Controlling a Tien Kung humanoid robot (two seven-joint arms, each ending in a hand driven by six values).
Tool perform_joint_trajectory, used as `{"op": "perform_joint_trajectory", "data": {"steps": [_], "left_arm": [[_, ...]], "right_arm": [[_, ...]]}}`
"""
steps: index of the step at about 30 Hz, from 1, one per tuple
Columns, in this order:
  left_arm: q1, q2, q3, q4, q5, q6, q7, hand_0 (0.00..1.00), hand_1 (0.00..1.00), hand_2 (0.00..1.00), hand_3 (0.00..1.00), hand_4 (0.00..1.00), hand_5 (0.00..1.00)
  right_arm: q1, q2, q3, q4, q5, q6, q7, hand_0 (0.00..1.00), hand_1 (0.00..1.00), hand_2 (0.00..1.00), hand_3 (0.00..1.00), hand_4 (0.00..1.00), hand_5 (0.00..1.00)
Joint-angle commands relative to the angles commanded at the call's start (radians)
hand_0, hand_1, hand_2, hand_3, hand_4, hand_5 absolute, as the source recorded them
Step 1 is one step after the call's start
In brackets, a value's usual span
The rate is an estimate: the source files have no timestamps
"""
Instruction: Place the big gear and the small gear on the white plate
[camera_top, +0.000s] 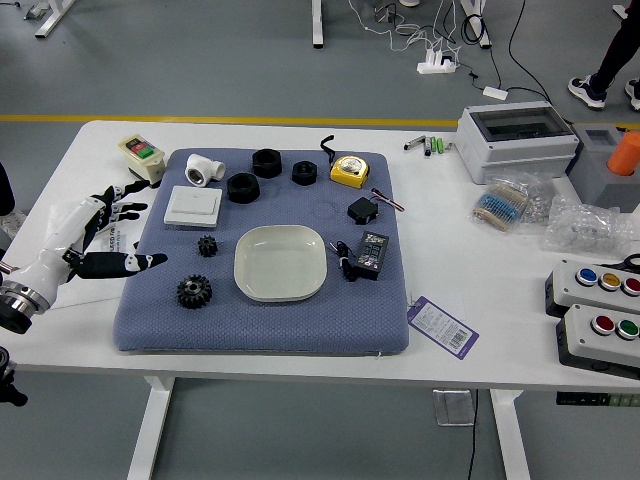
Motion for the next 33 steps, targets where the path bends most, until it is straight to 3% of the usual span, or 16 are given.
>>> {"op": "perform_joint_trajectory", "data": {"steps": [5, 9, 12, 13, 17, 28, 33], "left_arm": [[-0.006, 0.015, 0.026, -0.021, 0.162, -0.009, -0.018, 0.710, 0.716, 0.811, 0.849, 0.948, 0.002], [-0.024, 0.042, 0.094, -0.034, 0.314, -0.001, -0.031, 0.692, 0.705, 0.783, 0.812, 0.945, 0.002], [-0.053, 0.059, 0.150, -0.016, 0.374, 0.007, -0.041, 0.692, 0.705, 0.783, 0.812, 0.945, 0.002], [-0.069, 0.066, 0.178, -0.003, 0.385, 0.009, -0.044, 0.667, 0.678, 0.744, 0.792, 0.944, 0.002], [-0.105, 0.075, 0.241, 0.032, 0.385, 0.013, -0.041, 0.667, 0.678, 0.744, 0.792, 0.944, 0.002], [-0.160, 0.086, 0.333, 0.073, 0.385, -0.034, 0.007, 0.679, 0.675, 0.744, 0.786, 0.943, 0.002], [-0.182, 0.087, 0.356, 0.105, 0.385, -0.032, 0.013, 0.676, 0.676, 0.743, 0.787, 0.941, 0.002]], "right_arm": [[0.000, -0.001, -0.001, 0.000, 0.000, 0.000, 0.001, 0.689, 0.708, 0.757, 0.571, 0.787, 0.643], [0.000, -0.001, 0.000, 0.000, 0.002, 0.000, 0.001, 0.689, 0.708, 0.756, 0.571, 0.788, 0.644], [0.002, -0.002, 0.003, 0.001, 0.000, 0.000, 0.001, 0.689, 0.708, 0.756, 0.571, 0.788, 0.644], [0.003, -0.002, 0.003, 0.001, 0.000, 0.000, 0.000, 0.688, 0.707, 0.756, 0.571, 0.788, 0.644], [0.005, -0.003, 0.005, 0.001, 0.000, 0.000, 0.000, 0.688, 0.707, 0.756, 0.571, 0.788, 0.644], [0.009, -0.005, 0.008, 0.002, 0.001, -0.002, 0.000, 0.688, 0.707, 0.757, 0.571, 0.788, 0.644], [0.011, -0.005, 0.007, 0.002, 0.002, -0.002, 0.000, 0.688, 0.707, 0.756, 0.571, 0.788, 0.644]]}}
